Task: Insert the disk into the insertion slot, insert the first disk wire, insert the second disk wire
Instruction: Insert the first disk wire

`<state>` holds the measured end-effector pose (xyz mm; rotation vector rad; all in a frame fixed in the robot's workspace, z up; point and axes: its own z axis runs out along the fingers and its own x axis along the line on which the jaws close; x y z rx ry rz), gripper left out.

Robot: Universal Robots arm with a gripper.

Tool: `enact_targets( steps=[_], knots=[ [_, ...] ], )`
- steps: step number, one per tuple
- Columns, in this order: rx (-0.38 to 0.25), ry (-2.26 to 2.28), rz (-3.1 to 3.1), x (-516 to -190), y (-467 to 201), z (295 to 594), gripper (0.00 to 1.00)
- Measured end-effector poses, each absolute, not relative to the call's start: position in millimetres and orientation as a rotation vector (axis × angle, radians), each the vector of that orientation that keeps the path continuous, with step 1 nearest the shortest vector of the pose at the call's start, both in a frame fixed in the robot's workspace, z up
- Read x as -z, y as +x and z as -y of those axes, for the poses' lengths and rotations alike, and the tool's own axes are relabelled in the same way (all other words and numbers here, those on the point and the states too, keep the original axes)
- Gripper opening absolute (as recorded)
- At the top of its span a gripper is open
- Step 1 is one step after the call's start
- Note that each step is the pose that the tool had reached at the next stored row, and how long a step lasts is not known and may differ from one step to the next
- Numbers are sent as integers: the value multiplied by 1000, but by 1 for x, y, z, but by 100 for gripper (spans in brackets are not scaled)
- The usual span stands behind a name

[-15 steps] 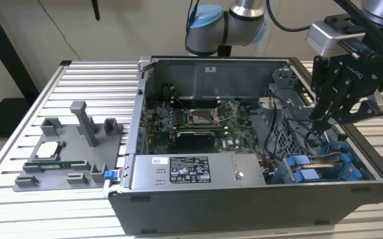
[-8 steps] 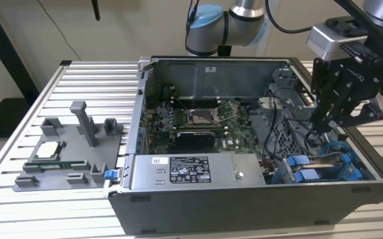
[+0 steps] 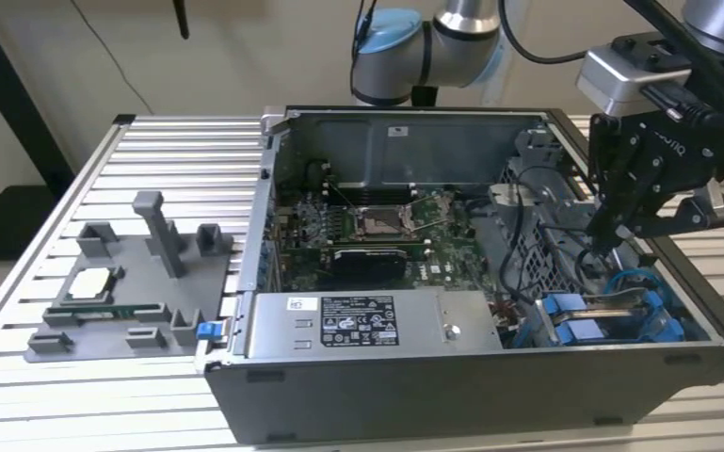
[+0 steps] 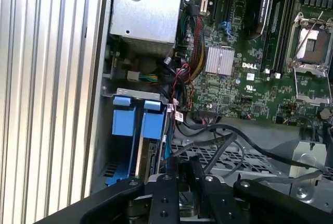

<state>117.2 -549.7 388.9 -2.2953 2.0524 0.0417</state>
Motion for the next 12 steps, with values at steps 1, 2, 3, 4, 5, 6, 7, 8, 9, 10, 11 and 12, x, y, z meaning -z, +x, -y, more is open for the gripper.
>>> enact_targets(
  steps=[1,2,3,4,5,6,7,8,9,10,11,12],
  knots=[
    [-42,-2295,-2052,-389,117,550,0],
    [-42,-2295,-2052,-389,117,550,0],
    [-42,-2295,-2052,-389,117,550,0],
    [-42,-2295,-2052,-389,117,550,0],
    [-42,-2295,-2052,-389,117,550,0],
    [-42,-2295,-2052,-389,117,550,0],
    [-42,-2295,-2052,-389,117,550,0],
    [-42,-2296,-2052,-389,117,550,0],
    [-42,-2296,-2052,-389,117,550,0],
    [-42,-2296,-2052,-389,117,550,0],
    [-42,-2296,-2052,-389,117,550,0],
    [-42,-2296,-2052,-389,117,550,0]
  ],
)
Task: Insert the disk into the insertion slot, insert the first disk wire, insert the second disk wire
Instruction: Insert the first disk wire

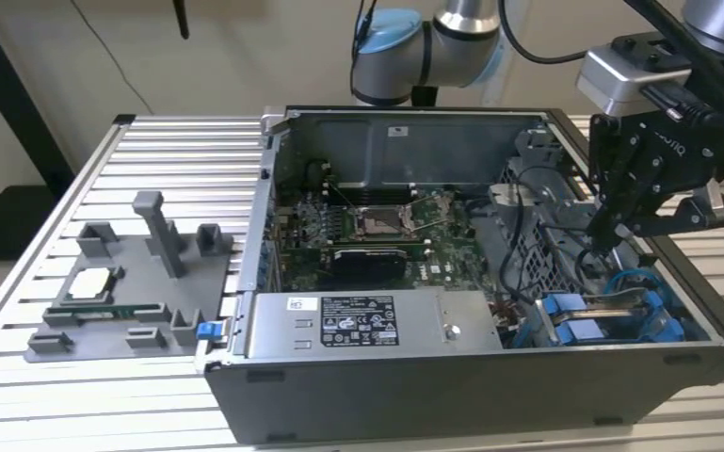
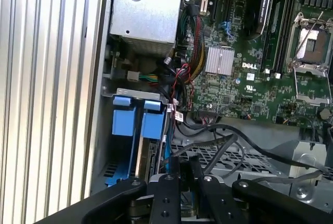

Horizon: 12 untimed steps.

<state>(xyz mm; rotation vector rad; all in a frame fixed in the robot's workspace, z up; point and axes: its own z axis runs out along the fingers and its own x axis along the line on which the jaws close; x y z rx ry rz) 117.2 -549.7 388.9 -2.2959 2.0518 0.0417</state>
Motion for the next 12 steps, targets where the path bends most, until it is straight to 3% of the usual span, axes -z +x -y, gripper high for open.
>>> enact_targets(
  steps=[12],
  knots=[
    [-52,-2311,-2066,-388,126,551,0]
  ],
)
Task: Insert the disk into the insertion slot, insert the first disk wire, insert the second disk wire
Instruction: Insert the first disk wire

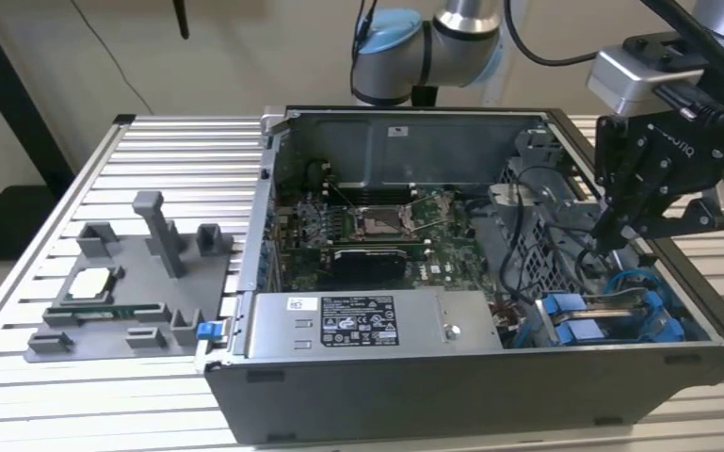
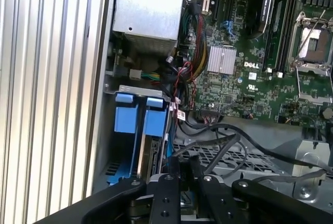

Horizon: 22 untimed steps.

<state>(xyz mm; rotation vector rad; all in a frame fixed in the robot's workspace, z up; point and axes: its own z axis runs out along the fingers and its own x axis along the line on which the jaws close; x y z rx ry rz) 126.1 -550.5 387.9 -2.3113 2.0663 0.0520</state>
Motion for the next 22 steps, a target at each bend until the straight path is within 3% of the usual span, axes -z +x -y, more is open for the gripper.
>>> enact_targets(
  steps=[22],
  knots=[
    [-59,-2293,-2110,-382,130,579,0]
  ],
)
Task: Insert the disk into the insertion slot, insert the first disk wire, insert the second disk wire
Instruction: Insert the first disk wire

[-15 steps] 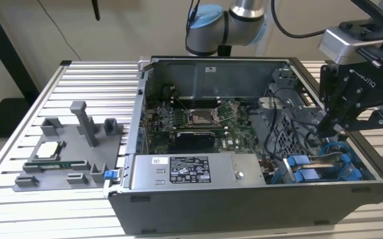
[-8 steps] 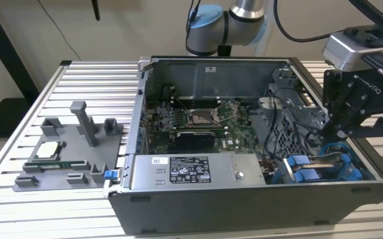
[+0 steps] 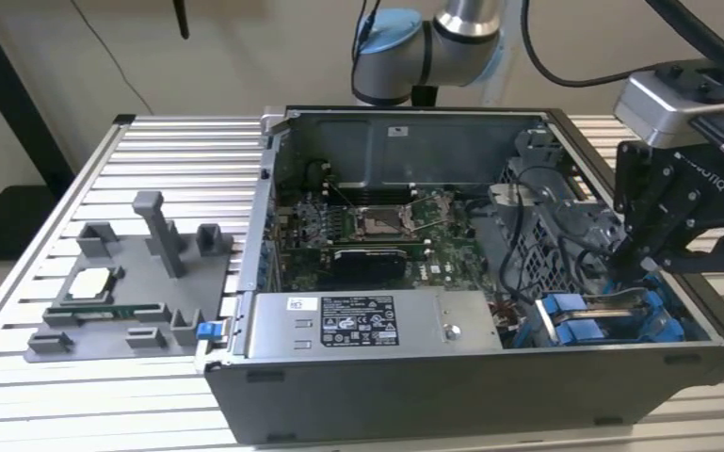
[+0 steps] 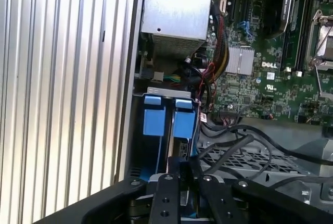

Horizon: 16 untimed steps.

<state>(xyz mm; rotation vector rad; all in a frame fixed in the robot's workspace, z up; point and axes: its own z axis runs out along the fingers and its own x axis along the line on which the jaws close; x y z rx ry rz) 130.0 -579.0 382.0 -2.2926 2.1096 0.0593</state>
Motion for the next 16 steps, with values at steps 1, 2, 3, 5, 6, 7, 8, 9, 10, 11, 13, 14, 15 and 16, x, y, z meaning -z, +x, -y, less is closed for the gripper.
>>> enact_targets(
  steps=[1,2,3,5,6,7,8,9,10,11,13,14,15,16],
  knots=[
    [-59,-2291,-2112,-381,130,580,0],
    [-59,-2289,-2114,-381,130,580,0],
    [-59,-2287,-2116,-381,130,581,0],
    [-59,-2283,-2121,-380,130,583,0],
    [-58,-2281,-2123,-379,130,583,0],
    [-58,-2279,-2125,-379,130,584,0],
    [-58,-2277,-2127,-378,130,584,0],
    [-59,-2276,-2129,-378,130,585,0],
    [-59,-2276,-2129,-378,130,585,0],
    [-59,-2276,-2129,-378,130,585,0],
    [-59,-2276,-2130,-378,130,585,0],
    [-59,-2276,-2130,-378,130,585,0],
    [-59,-2276,-2130,-378,130,585,0],
    [-60,-2276,-2129,-378,130,585,0]
  ],
)
